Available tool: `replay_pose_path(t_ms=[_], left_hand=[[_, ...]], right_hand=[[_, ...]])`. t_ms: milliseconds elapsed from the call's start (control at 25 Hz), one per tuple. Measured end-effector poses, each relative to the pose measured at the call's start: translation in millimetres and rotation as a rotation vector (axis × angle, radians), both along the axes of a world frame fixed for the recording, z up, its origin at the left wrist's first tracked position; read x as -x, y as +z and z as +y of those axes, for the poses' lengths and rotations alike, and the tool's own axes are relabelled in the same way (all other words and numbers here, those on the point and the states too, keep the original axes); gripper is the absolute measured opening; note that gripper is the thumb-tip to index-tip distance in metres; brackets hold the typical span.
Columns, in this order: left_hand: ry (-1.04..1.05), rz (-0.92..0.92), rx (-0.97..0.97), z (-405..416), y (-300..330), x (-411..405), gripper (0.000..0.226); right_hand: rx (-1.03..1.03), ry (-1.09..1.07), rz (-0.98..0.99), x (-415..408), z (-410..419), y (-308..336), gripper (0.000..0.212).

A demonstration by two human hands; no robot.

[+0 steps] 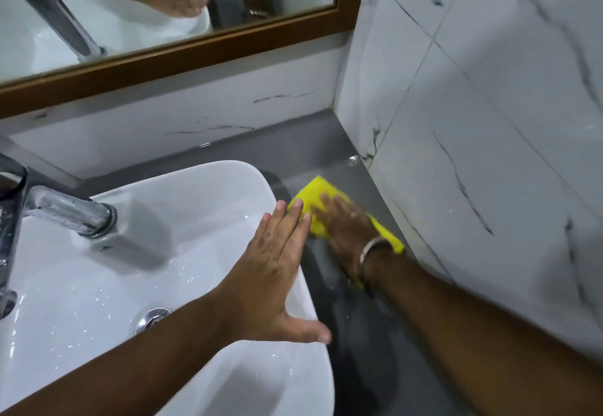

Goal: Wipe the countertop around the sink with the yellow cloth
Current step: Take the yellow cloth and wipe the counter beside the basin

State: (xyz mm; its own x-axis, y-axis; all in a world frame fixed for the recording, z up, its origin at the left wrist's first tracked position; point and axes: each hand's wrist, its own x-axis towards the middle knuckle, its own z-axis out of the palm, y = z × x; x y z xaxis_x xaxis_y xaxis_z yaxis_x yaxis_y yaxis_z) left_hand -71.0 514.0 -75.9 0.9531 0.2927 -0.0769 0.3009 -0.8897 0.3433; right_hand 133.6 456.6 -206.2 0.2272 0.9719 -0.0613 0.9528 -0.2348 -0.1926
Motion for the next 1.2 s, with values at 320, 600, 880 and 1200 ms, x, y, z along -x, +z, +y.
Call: replay_pose_path(t_ms=[320,600,880,1200], left_hand=[[0.004,0.014,0.027,-0.5,7.5,-0.6,0.133],[0.017,0.029,0.001,-0.7,0.6,-1.0,0.137],[0.025,0.075,0.014,-3.0,14.2,0.6,0.133],[0.013,0.037,-0.02,-2.9,4.0,-0.4,0.134]], right_hand=[[0.057,-0.058,0.084,27.7,-127.8,17.9,0.071],[0.055,-0.138,0.008,-14.3,61.3,10.5,0.061],[0.051,0.099,0.014,57.0,-158.3,24.0,0.062],[0.102,-0.021,0.069,53.2,-46.6,15.8,0.073]])
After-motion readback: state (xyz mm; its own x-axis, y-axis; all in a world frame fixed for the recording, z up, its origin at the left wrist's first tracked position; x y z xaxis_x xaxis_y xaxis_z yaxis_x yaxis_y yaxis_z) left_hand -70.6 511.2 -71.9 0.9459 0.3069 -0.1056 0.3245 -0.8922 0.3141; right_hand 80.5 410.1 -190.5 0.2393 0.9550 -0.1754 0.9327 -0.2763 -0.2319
